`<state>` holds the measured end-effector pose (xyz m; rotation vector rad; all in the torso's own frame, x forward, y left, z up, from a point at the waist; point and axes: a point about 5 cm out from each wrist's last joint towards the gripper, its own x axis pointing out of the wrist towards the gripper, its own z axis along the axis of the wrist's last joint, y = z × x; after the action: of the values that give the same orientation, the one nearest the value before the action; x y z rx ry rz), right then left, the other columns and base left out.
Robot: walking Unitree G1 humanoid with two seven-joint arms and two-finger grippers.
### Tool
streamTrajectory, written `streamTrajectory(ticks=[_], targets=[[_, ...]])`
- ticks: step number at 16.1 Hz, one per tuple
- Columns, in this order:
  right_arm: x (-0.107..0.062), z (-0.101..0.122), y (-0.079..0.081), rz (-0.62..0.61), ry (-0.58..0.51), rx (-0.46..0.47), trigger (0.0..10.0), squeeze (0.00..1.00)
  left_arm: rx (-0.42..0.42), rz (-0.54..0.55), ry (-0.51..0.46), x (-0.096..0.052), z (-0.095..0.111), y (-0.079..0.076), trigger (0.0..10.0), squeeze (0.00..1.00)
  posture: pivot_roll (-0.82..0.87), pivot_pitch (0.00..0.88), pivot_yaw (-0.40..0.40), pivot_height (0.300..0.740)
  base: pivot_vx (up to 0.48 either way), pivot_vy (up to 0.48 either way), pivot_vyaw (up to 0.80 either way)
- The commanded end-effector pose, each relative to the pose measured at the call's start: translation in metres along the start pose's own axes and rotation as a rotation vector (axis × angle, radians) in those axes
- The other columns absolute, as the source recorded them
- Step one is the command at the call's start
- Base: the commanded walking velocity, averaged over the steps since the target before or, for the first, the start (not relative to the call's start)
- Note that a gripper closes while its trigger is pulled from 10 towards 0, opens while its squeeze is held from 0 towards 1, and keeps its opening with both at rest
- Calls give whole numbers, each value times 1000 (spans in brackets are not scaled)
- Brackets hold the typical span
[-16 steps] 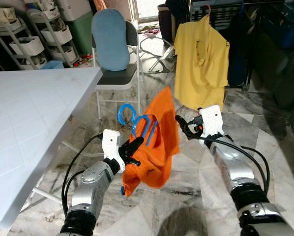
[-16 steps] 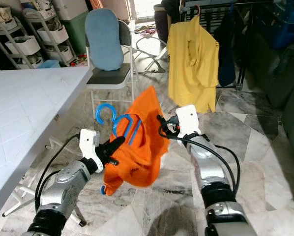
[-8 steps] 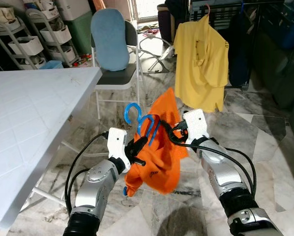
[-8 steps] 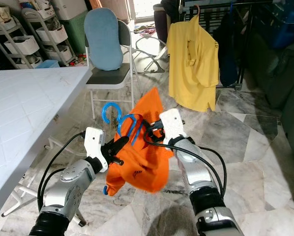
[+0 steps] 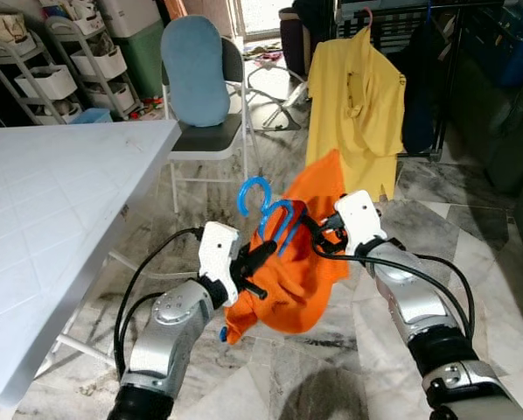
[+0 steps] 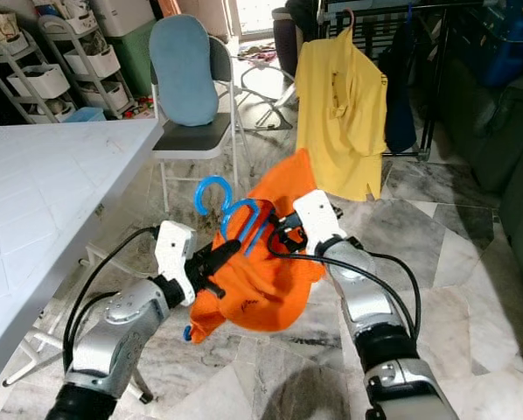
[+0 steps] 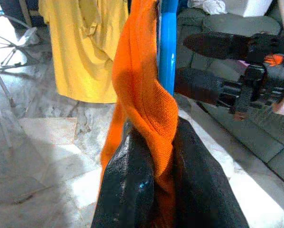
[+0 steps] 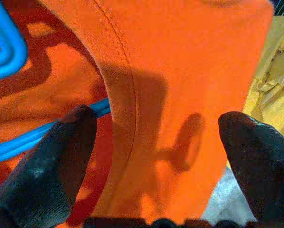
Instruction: Hang hanger
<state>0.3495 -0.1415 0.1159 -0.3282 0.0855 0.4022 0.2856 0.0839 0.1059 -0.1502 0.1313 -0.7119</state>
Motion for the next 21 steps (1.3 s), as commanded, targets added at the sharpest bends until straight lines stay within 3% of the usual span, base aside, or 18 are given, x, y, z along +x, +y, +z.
streamTrajectory(ticks=[1, 3, 4, 5, 6, 9, 10, 11, 13, 14, 18, 21], targets=[[5, 6, 0, -3, -14, 9, 10000, 396, 14, -34, -32, -3, 9, -2, 0, 0, -125, 0, 139, 740, 0, 0, 0], [6, 5, 1, 2, -9, 19, 10000, 392, -1, -101, -44, -4, 12, -12, 0, 0, -124, 0, 139, 740, 0, 0, 0], [7, 5, 0, -4, -9, 29, 8863, 392, -6, -119, -47, -4, 12, -14, 0, 0, -124, 0, 139, 740, 0, 0, 0], [7, 5, 1, 3, -15, 51, 3686, 388, -4, -130, -47, -4, 12, -15, 0, 0, -125, 0, 139, 740, 0, 0, 0], [8, 5, 1, 4, -14, 50, 0, 388, -9, -143, -49, -4, 12, -16, 0, 0, -125, 0, 139, 740, 0, 0, 0], [7, 4, 3, 27, -22, 80, 0, 373, -4, -142, -36, -4, 12, -16, 0, 0, -125, 0, 138, 740, 0, 0, 0], [6, 6, 6, 53, -36, 84, 6235, 212, 3, -127, -27, -4, 10, -13, 0, 0, -127, 0, 141, 740, 0, 0, 0], [6, 5, 5, 44, -30, 77, 5176, 192, -1, -132, -27, -4, 10, -14, 0, 0, -129, 0, 141, 740, 0, 0, 0], [6, 3, -5, -23, -23, 75, 667, 161, -3, -153, -18, -4, 9, -15, 0, 0, -129, 0, 141, 740, 0, 0, 0], [6, 4, -7, -28, -28, 72, 0, 0, -4, -160, -12, -5, 8, -16, 0, 0, -127, 0, 140, 740, 0, 0, 0], [4, 3, -19, -82, -29, 57, 0, 0, -10, -175, 3, -6, 4, -20, 0, 0, -125, 0, 135, 740, 0, 0, 0], [1, 7, -40, -172, -44, 43, 0, 0, -12, -170, 2, -6, 4, -19, 0, 0, -128, 0, 134, 740, 0, 0, 0]])
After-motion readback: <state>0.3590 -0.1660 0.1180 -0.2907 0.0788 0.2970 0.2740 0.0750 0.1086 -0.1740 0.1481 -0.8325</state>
